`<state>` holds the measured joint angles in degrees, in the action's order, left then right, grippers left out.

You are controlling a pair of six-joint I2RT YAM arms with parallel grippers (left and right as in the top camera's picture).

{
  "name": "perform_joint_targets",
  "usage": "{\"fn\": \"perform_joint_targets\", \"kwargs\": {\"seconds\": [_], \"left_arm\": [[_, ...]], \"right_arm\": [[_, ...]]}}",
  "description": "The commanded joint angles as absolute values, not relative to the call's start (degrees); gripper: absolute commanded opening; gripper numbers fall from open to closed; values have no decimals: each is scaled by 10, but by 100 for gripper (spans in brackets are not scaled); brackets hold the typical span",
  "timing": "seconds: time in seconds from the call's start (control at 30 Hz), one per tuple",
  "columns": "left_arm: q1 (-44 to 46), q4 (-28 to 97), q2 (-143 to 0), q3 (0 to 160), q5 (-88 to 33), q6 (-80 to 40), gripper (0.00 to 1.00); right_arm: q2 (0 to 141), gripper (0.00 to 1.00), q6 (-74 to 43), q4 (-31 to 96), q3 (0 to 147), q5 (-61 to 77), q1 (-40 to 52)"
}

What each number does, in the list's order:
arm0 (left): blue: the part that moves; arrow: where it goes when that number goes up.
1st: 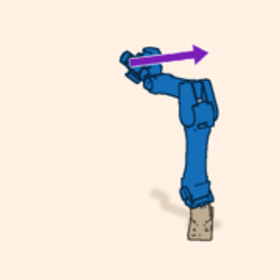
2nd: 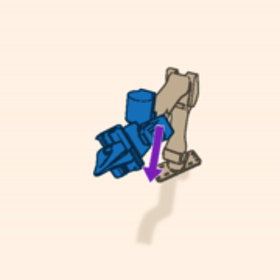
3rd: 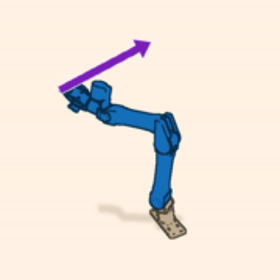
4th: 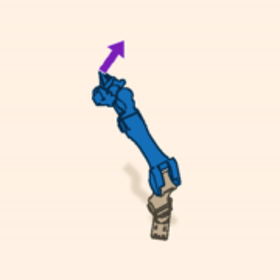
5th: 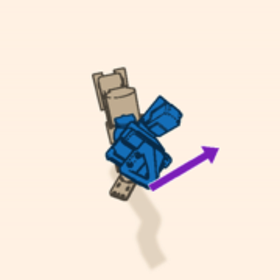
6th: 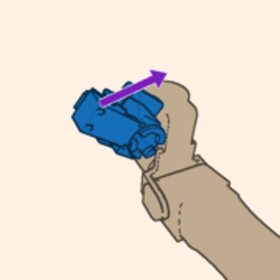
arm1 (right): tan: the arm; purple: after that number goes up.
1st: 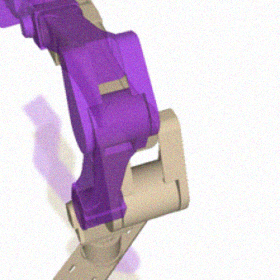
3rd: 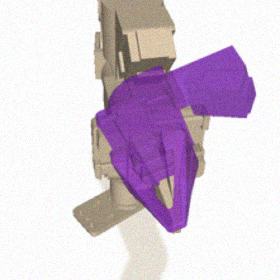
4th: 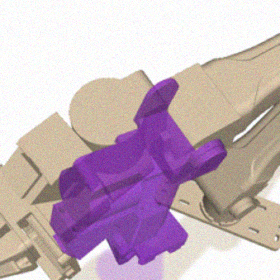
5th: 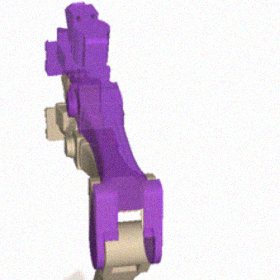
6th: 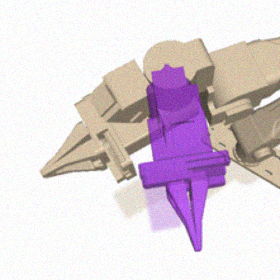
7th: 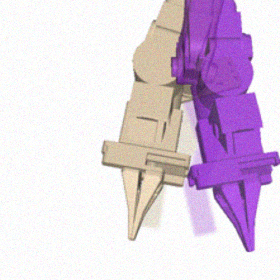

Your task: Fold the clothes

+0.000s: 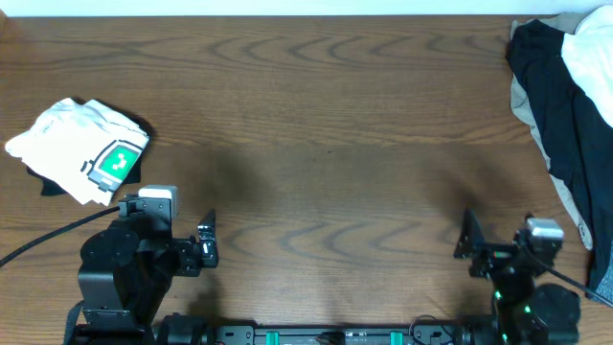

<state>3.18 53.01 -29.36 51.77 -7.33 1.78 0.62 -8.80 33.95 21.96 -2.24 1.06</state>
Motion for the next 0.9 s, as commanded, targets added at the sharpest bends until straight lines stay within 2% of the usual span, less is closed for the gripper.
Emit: {"fn": "perform_joint_targets", "kwargs": {"seconds": [0.0,0.27,0.47,0.87], "left_arm": [[34,531,-291,516,-77,25,98],[34,531,-291,516,-77,25,98],[34,531,-291,516,-77,25,98],[34,531,-291,516,-77,25,98]], "right_arm": [[3,99,-95,272,159,17,8],[3,99,-96,24,1,49,8],[3,99,-35,40,3,46,8],[3,99,-36,39,3,41,8]]}}
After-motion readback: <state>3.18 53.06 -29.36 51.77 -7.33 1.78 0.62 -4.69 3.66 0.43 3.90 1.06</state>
